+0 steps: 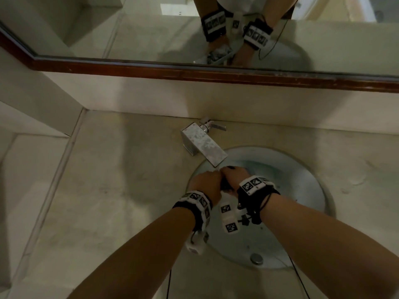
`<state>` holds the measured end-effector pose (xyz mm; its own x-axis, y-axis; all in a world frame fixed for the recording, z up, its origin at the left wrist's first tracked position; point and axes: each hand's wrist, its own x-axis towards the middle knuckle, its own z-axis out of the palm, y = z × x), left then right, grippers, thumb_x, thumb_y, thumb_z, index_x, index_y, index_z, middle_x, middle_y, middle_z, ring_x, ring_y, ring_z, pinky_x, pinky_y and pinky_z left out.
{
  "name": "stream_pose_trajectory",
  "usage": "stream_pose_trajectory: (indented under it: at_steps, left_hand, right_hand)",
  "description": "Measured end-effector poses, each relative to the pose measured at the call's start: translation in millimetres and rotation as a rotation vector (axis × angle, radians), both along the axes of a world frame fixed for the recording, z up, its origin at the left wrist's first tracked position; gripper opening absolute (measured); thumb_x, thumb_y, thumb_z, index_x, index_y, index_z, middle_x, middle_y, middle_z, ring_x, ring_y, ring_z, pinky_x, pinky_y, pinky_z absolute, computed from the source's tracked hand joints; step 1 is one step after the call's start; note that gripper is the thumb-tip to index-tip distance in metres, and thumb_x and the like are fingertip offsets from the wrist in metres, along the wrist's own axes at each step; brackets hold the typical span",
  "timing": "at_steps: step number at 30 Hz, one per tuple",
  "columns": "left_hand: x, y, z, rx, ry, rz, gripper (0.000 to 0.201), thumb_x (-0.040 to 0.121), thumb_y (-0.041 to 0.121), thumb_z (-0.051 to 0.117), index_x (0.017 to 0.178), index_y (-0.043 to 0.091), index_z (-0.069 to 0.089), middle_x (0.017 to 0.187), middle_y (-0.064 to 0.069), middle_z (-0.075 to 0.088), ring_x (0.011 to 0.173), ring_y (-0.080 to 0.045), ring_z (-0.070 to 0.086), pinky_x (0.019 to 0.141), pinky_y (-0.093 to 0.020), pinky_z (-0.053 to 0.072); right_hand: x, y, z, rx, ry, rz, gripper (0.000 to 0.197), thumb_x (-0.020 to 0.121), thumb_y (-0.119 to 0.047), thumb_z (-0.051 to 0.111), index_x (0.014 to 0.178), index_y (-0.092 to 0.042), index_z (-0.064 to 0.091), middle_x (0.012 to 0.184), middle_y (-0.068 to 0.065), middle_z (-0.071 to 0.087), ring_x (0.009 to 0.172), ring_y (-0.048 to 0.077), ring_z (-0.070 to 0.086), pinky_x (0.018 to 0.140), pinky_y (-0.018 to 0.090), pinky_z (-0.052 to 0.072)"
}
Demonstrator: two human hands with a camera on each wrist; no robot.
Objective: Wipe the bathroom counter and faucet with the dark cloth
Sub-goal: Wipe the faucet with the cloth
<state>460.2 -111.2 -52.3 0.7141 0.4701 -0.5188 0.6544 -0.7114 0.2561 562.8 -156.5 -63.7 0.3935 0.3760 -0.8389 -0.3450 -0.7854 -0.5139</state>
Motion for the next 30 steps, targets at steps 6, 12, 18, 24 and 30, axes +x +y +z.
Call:
stream_pose_trajectory:
  at_steps: [6,12,18,24,30]
  left_hand:
    - [5.0,-6.6,-11.1,-0.603,-0.096,0.517,0.032,0.085,0.011,0.066,0.058,0.015,0.050,0.063,-0.005,0.052,0.065,-0.022,0.054,0.063,-0.032,0.048]
    - [-6.9,-27.8,-2.2,-1.192,-0.211,0.954,0.036,0.085,0.002,0.059,0.059,0.017,0.039,0.047,0.002,0.034,0.039,-0.012,0.029,0.045,-0.022,0.023]
    - [-4.7,-37.4,6.8,-1.505,-0.286,1.024,0.034,0.090,0.008,0.052,0.058,0.020,0.048,0.051,0.004,0.032,0.039,-0.008,0.029,0.040,-0.019,0.021]
    - [-3.9,-31.7,9.7,-1.439,-0.210,0.995,0.011,0.093,0.024,0.060,0.091,0.013,0.060,0.072,-0.005,0.060,0.057,-0.017,0.058,0.053,-0.027,0.044]
    - [-5.4,-3.9,1.0,-0.831,-0.248,0.791,0.032,0.081,0.021,0.076,0.107,0.008,0.061,0.084,-0.007,0.067,0.070,-0.018,0.064,0.059,-0.030,0.052]
  right_hand:
    - [-2.6,-0.9,8.0,0.025,-0.437,0.335,0.030,0.089,-0.017,0.056,0.062,-0.003,0.057,0.048,0.001,0.052,0.056,0.021,0.050,0.054,0.029,0.038]
    - [6.3,-10.7,21.3,0.075,-0.425,0.497,0.026,0.086,-0.013,0.057,0.063,-0.004,0.048,0.060,0.011,0.046,0.055,0.020,0.043,0.049,0.028,0.030]
    - [18.8,-14.9,23.9,0.196,-0.385,0.452,0.022,0.084,-0.009,0.060,0.065,-0.006,0.049,0.058,0.008,0.045,0.051,0.014,0.042,0.043,0.021,0.034]
    - [35.3,-21.7,23.3,0.149,-0.150,0.415,0.024,0.090,-0.028,0.065,0.080,-0.006,0.067,0.078,0.008,0.066,0.070,0.018,0.062,0.060,0.024,0.050]
    - [39.0,-17.7,29.2,0.026,0.200,0.122,0.049,0.094,-0.050,0.054,0.122,-0.010,0.059,0.124,0.015,0.062,0.108,0.034,0.062,0.088,0.043,0.055]
